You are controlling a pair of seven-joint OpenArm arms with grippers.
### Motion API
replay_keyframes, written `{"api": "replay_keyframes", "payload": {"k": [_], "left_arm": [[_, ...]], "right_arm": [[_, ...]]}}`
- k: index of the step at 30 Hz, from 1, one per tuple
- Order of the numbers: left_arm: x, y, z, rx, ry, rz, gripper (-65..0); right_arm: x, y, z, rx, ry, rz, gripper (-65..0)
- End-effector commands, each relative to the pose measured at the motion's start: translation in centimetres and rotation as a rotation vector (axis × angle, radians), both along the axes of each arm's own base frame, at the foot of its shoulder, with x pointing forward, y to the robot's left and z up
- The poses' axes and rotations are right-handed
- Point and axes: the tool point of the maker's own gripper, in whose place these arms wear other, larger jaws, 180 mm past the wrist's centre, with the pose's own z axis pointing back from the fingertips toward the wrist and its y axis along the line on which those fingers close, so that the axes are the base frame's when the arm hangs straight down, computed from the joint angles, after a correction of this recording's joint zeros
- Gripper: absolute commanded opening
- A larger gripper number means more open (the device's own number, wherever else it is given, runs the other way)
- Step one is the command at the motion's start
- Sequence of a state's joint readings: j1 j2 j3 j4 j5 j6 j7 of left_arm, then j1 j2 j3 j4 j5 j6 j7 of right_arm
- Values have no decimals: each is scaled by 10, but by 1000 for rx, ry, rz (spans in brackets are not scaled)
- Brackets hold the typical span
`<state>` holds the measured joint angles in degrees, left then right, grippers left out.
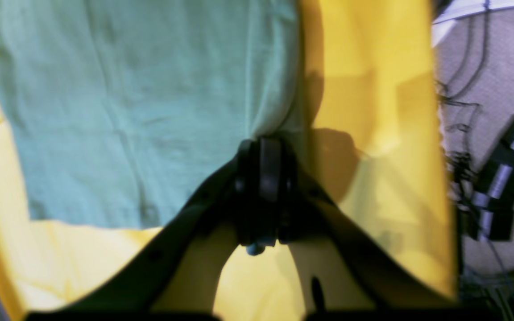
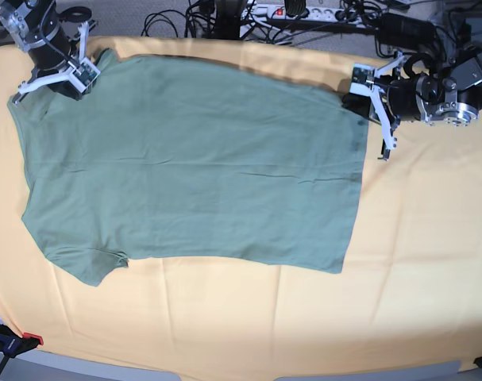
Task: Fold the T-shirt properly
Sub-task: 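Pull the held shoulders away from the hem to straighten the shirt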
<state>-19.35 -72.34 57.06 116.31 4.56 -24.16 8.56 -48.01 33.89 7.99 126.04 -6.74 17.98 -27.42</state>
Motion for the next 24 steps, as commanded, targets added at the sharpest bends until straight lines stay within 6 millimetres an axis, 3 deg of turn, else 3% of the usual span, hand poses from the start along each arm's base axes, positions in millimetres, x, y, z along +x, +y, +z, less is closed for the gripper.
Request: {"api": "replay_keyframes", "payload": {"k": [1, 7, 13, 24], "left_arm": [[9, 3, 6, -6, -32, 15, -650], [42, 5, 4, -31, -125, 112, -650], [69, 3, 21, -69, -230, 159, -650], [88, 13, 28, -58, -281, 191, -650]], "right_arm": [[6, -2, 4, 0, -29, 8, -650], [33, -18, -3, 13, -70, -34, -650], [56, -34, -10, 26, -99, -79, -650], [85, -61, 0, 6, -198, -186, -650]]}}
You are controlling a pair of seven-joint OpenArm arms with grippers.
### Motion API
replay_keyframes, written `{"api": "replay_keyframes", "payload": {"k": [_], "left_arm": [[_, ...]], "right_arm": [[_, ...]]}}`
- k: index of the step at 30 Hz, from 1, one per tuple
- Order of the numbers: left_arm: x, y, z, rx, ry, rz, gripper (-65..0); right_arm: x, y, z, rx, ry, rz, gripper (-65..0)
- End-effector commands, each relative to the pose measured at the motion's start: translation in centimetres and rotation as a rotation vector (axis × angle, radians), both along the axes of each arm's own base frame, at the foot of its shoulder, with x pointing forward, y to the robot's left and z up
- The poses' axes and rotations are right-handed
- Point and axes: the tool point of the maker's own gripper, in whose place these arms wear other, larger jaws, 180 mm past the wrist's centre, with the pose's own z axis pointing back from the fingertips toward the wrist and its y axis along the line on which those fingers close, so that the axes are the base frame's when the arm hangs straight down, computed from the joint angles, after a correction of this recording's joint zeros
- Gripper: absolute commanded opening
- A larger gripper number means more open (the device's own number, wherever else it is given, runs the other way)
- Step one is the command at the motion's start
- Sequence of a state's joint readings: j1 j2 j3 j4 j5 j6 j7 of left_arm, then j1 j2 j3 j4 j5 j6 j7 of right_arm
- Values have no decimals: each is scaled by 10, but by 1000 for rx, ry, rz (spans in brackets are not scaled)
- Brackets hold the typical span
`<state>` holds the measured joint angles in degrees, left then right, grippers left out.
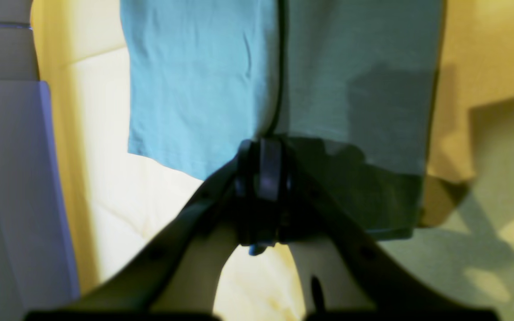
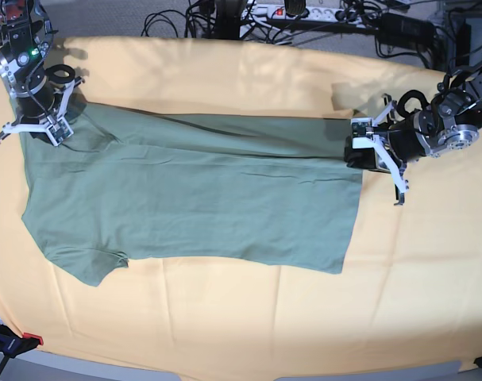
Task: Fold the T-shirt properly
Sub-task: 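Pull the held shoulders away from the hem to straighten the shirt, then regrip the shirt's shoulder edge with both grippers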
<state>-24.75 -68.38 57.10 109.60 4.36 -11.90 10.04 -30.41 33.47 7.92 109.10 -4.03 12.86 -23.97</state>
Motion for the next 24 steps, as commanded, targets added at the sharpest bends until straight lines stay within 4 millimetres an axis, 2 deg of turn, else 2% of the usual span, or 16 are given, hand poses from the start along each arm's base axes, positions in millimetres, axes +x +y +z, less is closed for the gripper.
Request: {"api": "replay_keyframes", "payload": {"k": [1, 10, 16, 19, 24], "left_arm": [[9, 4, 12, -1, -43, 7, -650], [9, -10, 11, -37, -42, -8, -650], [11, -16, 8, -50, -40, -8, -650], [14, -12, 4, -43, -36, 4, -650], [15, -11, 3, -41, -36, 7, -650]], "right_arm": [[10, -4, 14, -17, -52, 3, -650], [18, 0, 20, -5, -71, 23, -650], [23, -11, 29, -28, -106, -1, -650], [27, -10, 26, 5, -96, 2, -650], [35, -24, 14, 6, -68, -17, -650]]}}
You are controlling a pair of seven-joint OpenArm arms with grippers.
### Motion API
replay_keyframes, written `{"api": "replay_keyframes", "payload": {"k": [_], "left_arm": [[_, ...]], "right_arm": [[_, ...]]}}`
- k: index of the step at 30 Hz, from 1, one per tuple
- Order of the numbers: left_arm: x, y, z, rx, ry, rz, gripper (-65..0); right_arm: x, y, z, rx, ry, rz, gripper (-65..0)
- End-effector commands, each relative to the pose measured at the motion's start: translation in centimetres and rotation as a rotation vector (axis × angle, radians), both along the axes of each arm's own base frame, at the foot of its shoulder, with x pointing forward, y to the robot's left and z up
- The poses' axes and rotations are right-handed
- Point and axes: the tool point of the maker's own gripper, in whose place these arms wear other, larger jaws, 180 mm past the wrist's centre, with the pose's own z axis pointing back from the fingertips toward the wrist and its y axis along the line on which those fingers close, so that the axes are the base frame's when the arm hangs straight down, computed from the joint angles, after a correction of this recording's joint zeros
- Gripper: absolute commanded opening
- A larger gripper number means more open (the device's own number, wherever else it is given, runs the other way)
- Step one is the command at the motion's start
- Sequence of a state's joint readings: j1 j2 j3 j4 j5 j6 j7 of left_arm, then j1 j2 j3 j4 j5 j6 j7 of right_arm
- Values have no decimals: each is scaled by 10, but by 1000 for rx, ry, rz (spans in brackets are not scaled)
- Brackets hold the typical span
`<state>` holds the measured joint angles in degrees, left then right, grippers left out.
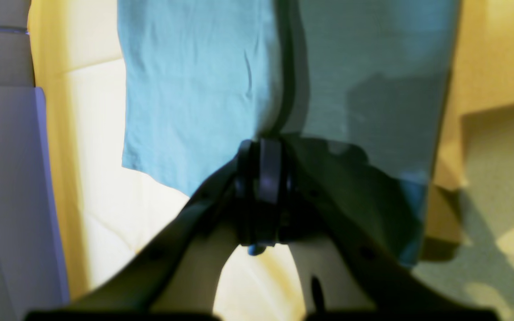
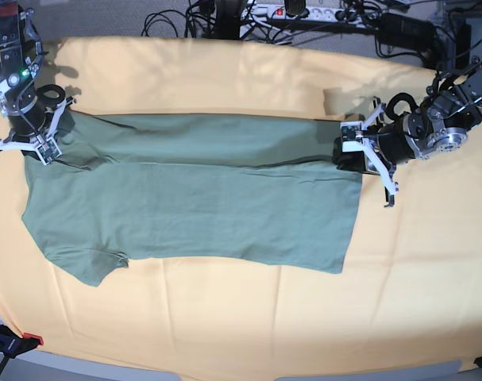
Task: Fold the T-shirt properly
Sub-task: 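Regrip the shirt's shoulder edge with both grippers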
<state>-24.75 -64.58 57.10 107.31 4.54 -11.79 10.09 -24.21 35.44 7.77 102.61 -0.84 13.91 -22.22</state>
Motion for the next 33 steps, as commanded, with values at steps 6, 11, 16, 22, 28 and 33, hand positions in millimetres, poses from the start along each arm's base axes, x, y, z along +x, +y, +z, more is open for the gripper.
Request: {"api": "replay_keyframes", "payload": {"k": [6, 11, 16, 22, 28, 33], "left_arm": [[9, 2, 14, -13, -46, 1, -650], [19, 2, 23, -13, -76, 0, -537], [30, 2, 36, -13, -116, 1, -331], [24, 2, 31, 15, -65, -35, -331], [8, 8, 19, 73, 21, -82, -331], [7, 12, 18, 84, 32, -81, -332]], "right_arm": [[14, -4, 4, 48, 4, 22, -650], [29, -13, 20, 21, -44, 13, -607], [32, -21, 29, -18, -46, 26, -312], [32, -22, 34, -46, -14, 66, -303], [9, 10, 34, -10, 171, 188, -307], [-27, 15, 13, -45, 307, 242, -307]]}}
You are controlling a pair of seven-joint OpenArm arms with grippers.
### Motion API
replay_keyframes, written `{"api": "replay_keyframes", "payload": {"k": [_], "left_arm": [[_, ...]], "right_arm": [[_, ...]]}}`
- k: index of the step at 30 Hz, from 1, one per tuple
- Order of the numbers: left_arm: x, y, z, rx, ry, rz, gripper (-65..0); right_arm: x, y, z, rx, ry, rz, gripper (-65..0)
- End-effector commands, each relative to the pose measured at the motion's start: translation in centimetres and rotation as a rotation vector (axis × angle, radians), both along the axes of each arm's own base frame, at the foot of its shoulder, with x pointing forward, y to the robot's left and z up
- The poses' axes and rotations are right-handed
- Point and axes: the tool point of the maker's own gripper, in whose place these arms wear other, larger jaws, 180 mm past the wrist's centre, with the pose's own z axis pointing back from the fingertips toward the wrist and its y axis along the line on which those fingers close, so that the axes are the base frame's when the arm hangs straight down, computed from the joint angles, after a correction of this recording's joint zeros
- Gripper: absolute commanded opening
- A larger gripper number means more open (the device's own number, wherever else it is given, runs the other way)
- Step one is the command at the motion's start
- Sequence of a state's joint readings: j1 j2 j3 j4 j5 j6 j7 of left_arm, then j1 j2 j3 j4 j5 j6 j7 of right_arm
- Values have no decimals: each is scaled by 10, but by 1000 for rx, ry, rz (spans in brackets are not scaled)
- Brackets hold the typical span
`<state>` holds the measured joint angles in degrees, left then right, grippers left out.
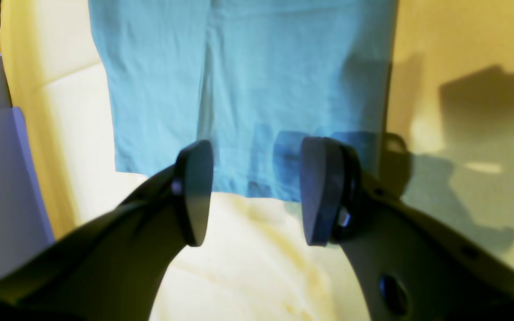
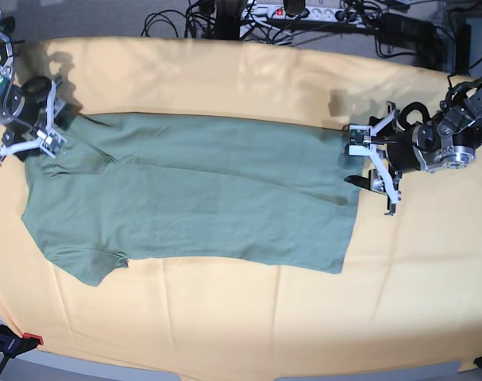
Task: Fold the T-shirt properly
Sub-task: 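Regrip the shirt's shoulder edge with both grippers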
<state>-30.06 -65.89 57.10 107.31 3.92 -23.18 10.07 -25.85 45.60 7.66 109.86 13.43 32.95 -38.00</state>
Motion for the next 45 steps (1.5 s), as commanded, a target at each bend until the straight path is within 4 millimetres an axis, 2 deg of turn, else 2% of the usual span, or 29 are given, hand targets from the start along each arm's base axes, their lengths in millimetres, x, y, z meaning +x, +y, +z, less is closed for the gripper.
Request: {"api": "replay_keyframes", "payload": {"k": [1, 4, 7, 11, 14, 17, 21, 28, 32, 35, 40, 45], "left_arm": [[7, 2, 12, -12, -32, 4, -332], [6, 0, 12, -28, -19, 11, -332], [4, -2, 13, -46, -6, 17, -332], [4, -3, 13, -50, -4, 16, -332], [4, -3, 13, -48, -3, 16, -332], [3, -3, 12, -49, 1, 11, -332], [3, -3, 12, -49, 2, 10, -332], [-15, 0, 1, 1, 95, -47, -336], [-17, 0, 0, 7, 104, -52, -336], [-26, 2, -4, 31, 150, -81, -336], [-30, 3, -6, 40, 166, -92, -336], [-30, 3, -5, 38, 166, -92, -336]], "right_arm": [[2, -3, 7, -17, -14, 18, -307], [-15, -9, -5, -57, 33, 20, -307], [-22, -23, -8, -133, 30, -7, -307], [-26, -28, -9, -151, 36, -12, -307], [-16, -32, 1, -145, -15, -26, -307], [-2, -46, 17, -166, -77, -78, -307], [-2, -63, 30, -174, -52, -110, -307], [-25, -56, 36, -39, 90, -59, -307], [-42, -52, 25, -10, 150, -61, -307], [-50, -51, 20, -16, 156, -41, -307], [-37, -61, 25, -65, 48, -50, -307], [-36, -71, 17, -18, 30, -84, -307]]}}
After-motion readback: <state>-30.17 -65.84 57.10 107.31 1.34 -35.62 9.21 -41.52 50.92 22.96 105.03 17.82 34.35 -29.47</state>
